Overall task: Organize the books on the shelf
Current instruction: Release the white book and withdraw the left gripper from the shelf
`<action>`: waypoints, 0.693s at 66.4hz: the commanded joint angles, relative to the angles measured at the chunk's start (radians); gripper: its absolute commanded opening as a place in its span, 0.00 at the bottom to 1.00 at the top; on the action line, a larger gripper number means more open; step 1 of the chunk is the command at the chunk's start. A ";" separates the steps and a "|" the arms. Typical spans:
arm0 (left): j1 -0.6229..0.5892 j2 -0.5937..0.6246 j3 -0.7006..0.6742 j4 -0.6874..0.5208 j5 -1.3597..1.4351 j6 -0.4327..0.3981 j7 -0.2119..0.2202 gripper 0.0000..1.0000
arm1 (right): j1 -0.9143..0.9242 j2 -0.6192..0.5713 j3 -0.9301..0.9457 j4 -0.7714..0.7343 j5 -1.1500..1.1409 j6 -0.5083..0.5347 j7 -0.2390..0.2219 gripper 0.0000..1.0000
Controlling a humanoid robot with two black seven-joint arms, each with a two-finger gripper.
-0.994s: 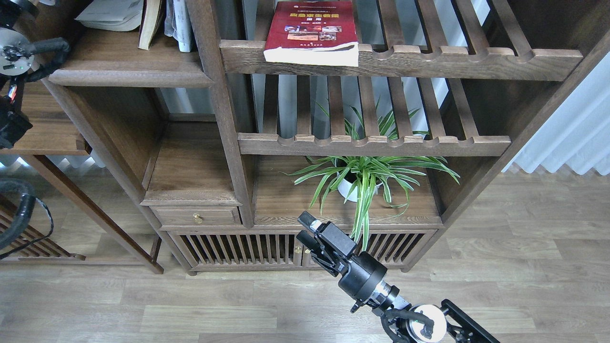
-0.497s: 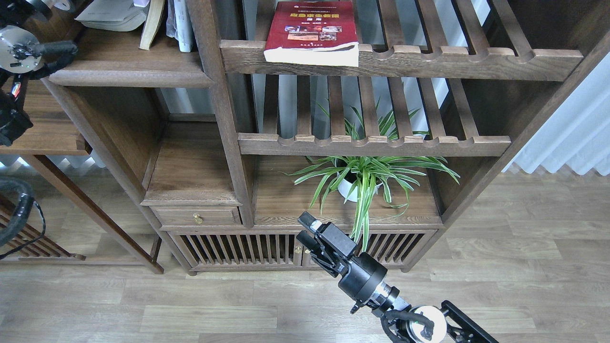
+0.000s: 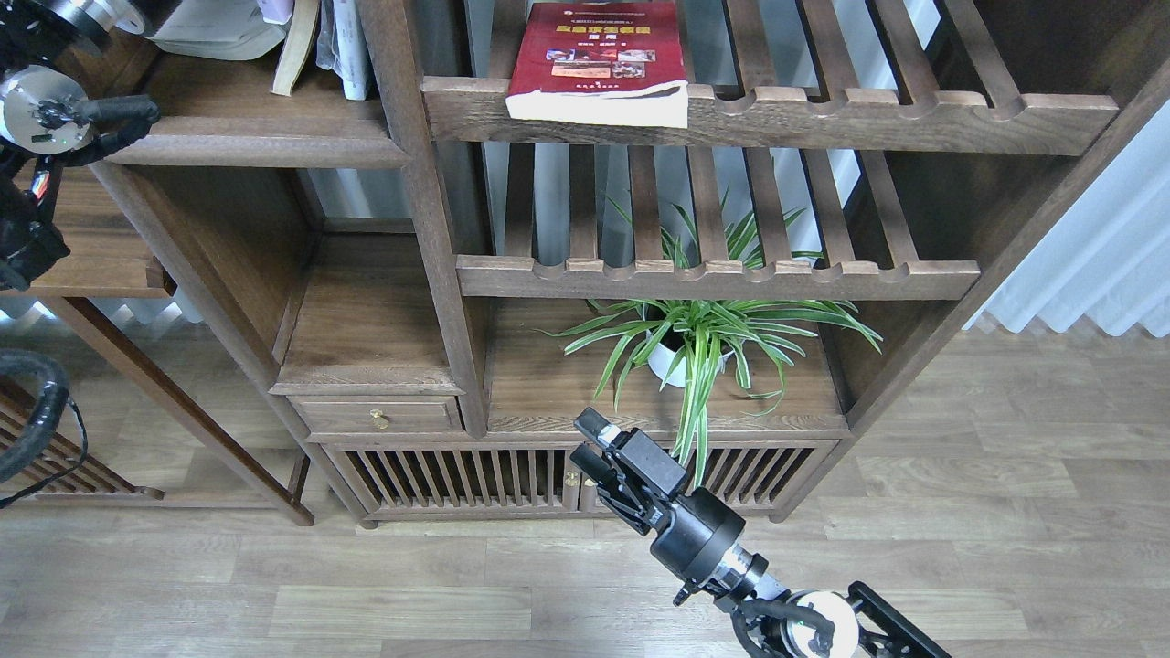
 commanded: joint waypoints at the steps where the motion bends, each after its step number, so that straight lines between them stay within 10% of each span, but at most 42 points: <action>1: 0.003 0.001 -0.001 0.000 0.000 0.000 0.001 0.43 | -0.001 0.000 0.001 0.004 -0.002 0.000 0.000 0.99; 46: 0.077 0.009 -0.024 -0.067 -0.256 0.000 -0.019 0.65 | -0.012 0.000 0.009 0.005 -0.002 0.000 0.000 0.99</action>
